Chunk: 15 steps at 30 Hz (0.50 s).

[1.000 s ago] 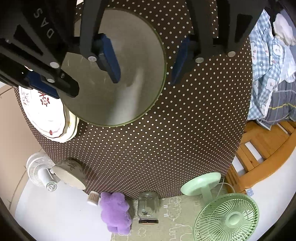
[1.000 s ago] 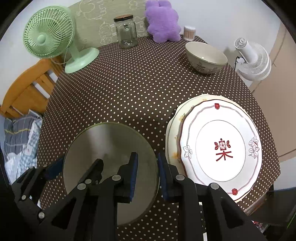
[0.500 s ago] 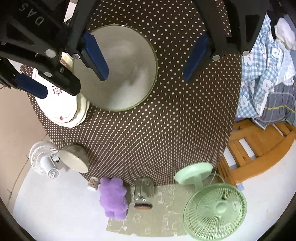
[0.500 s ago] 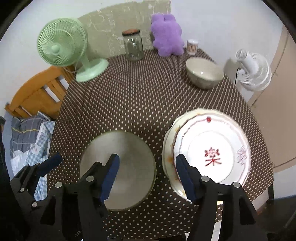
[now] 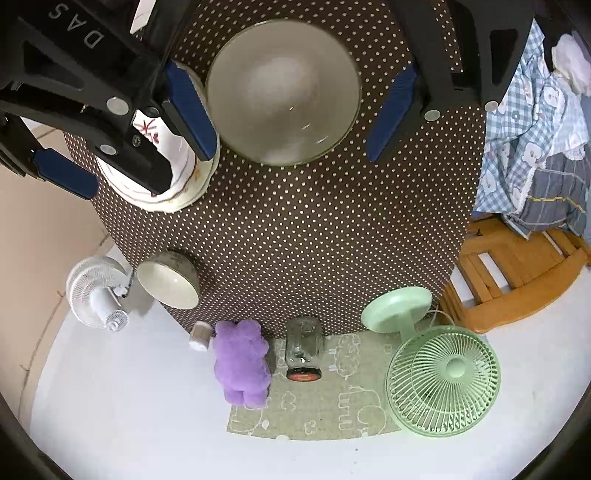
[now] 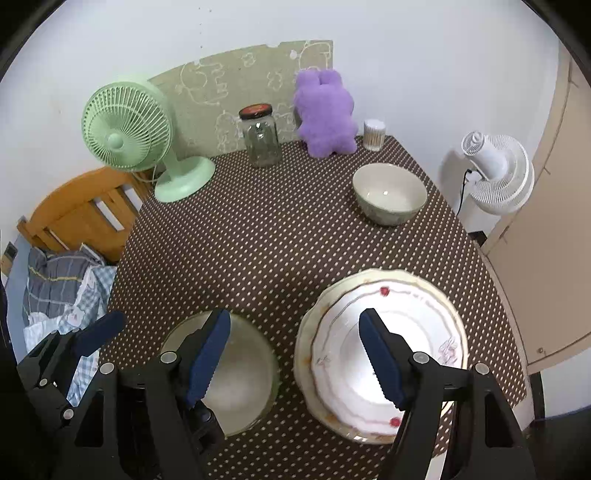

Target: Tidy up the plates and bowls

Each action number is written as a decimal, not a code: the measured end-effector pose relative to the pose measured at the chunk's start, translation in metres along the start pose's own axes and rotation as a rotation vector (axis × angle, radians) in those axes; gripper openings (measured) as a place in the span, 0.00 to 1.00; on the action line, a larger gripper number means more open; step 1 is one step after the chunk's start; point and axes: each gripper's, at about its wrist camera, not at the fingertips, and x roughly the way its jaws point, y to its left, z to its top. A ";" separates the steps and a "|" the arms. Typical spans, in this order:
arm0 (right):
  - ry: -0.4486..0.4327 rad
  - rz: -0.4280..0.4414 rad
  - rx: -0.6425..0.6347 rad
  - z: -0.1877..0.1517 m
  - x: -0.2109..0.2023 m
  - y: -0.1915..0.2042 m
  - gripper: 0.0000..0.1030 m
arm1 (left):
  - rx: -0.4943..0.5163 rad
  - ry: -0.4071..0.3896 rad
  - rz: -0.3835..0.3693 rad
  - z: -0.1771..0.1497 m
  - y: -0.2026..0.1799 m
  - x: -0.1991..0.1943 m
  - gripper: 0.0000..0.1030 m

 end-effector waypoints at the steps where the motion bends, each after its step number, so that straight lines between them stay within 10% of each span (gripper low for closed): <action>1: 0.001 0.001 0.001 0.003 0.001 -0.003 0.73 | -0.004 -0.003 0.005 0.003 -0.004 0.001 0.82; 15: 0.011 0.030 -0.073 0.048 0.021 -0.062 0.74 | -0.042 -0.013 0.038 0.044 -0.059 0.026 0.82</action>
